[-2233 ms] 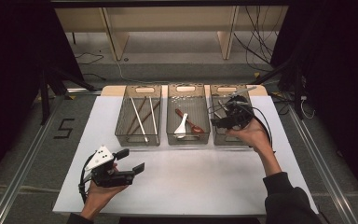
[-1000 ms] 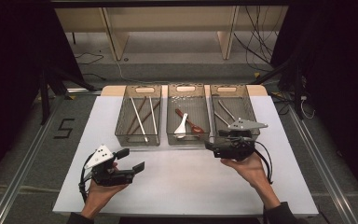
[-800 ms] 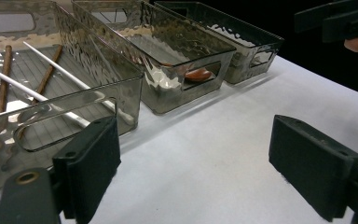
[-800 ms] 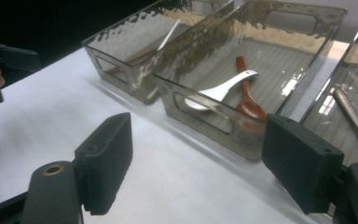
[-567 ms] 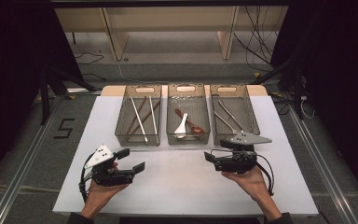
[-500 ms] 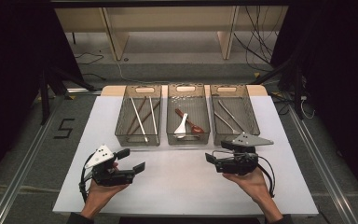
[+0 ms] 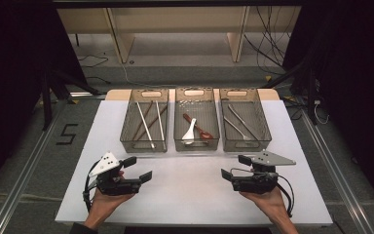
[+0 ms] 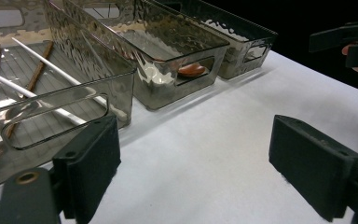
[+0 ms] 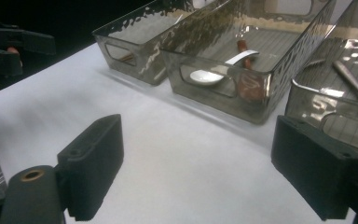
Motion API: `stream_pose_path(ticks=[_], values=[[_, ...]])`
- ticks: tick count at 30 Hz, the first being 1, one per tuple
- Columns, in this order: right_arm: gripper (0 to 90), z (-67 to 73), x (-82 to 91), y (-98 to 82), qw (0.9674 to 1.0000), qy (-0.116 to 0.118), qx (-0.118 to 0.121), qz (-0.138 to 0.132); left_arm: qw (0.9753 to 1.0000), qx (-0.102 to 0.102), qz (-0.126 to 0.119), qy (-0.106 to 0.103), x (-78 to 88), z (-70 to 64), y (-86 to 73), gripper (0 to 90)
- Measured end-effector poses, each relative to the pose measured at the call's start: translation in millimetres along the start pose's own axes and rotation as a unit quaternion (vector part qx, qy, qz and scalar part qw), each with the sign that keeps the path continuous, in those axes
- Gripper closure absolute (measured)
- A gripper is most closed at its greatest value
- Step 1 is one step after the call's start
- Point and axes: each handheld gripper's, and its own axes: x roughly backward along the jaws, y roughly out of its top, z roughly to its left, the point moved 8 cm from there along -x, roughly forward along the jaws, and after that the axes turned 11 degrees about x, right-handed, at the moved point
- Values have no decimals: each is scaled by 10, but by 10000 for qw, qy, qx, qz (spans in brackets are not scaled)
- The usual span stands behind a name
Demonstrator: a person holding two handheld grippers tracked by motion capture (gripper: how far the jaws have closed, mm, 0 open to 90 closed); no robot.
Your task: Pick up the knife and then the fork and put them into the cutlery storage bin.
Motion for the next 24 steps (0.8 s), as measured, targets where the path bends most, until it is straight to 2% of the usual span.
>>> stream_pose_path(ticks=[13, 24], values=[[164, 29, 73, -111, 9998, -85, -31, -149, 10000, -5, 36, -53, 5, -22, -13, 159], [164, 26, 89, -162, 9998, -114, -41, -149, 10000, -8, 46, -69, 3, -32, -16, 159]])
